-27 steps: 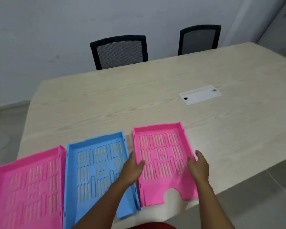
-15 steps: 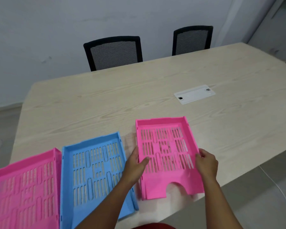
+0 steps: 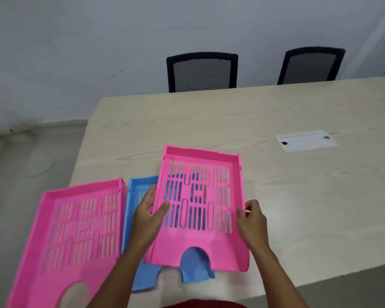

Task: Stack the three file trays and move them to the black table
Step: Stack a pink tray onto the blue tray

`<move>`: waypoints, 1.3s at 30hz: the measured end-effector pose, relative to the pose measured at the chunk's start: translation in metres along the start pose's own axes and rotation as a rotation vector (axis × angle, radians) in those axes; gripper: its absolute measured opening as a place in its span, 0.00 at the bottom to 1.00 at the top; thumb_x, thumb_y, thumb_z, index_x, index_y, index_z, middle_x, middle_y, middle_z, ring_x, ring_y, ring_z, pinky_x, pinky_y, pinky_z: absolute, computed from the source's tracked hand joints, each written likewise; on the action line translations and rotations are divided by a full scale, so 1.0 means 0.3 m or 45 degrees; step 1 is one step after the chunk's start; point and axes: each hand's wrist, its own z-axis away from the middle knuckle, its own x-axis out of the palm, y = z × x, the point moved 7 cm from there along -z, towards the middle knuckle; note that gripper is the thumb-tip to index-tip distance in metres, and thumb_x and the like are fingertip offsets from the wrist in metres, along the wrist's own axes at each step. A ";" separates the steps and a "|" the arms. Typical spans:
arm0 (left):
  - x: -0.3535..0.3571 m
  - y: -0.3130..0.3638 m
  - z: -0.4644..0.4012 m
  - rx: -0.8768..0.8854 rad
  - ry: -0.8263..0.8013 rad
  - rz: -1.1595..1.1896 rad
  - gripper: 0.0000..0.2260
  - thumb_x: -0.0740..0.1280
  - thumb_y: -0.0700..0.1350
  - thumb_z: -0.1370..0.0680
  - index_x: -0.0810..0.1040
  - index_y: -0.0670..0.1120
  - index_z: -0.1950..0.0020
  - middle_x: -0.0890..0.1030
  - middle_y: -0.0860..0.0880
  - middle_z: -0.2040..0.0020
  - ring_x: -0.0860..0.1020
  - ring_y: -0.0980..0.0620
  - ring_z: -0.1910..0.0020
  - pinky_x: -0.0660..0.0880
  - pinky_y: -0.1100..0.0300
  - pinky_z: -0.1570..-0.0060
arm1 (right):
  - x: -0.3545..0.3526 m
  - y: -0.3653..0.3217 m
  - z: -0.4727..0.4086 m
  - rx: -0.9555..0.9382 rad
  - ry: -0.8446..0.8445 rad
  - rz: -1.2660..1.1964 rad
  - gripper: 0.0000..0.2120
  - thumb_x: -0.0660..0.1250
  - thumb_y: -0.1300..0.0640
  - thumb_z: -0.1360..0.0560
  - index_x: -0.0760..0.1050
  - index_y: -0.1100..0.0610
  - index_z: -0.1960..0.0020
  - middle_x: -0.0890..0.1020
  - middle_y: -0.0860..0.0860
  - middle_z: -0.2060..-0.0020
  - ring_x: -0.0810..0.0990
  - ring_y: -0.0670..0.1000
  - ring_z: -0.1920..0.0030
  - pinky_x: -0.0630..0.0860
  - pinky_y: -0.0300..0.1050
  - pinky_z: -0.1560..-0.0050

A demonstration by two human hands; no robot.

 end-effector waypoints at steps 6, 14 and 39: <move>-0.285 -0.126 0.103 -0.106 0.179 -0.076 0.29 0.70 0.41 0.22 0.64 0.47 0.22 0.68 0.49 0.24 0.68 0.51 0.29 0.63 0.56 0.32 | 0.234 -0.076 0.098 -0.147 -0.261 0.073 0.05 0.63 0.63 0.20 0.69 0.56 0.54 0.82 0.54 0.62 0.83 0.58 0.60 0.73 0.46 0.67; -0.319 -0.218 0.144 -0.182 0.213 -0.092 0.29 0.69 0.45 0.21 0.63 0.50 0.21 0.66 0.48 0.22 0.68 0.42 0.26 0.65 0.44 0.29 | 0.293 -0.082 0.121 -0.205 -0.300 0.125 0.03 0.61 0.63 0.20 0.72 0.58 0.51 0.83 0.55 0.59 0.83 0.57 0.59 0.81 0.55 0.60; -0.295 -0.227 0.058 -0.283 0.140 -0.234 0.28 0.64 0.41 0.19 0.60 0.50 0.21 0.69 0.46 0.23 0.70 0.45 0.27 0.69 0.45 0.32 | 0.301 -0.089 0.075 -0.288 -0.248 0.056 0.04 0.60 0.60 0.17 0.74 0.55 0.47 0.82 0.50 0.56 0.82 0.45 0.56 0.78 0.40 0.61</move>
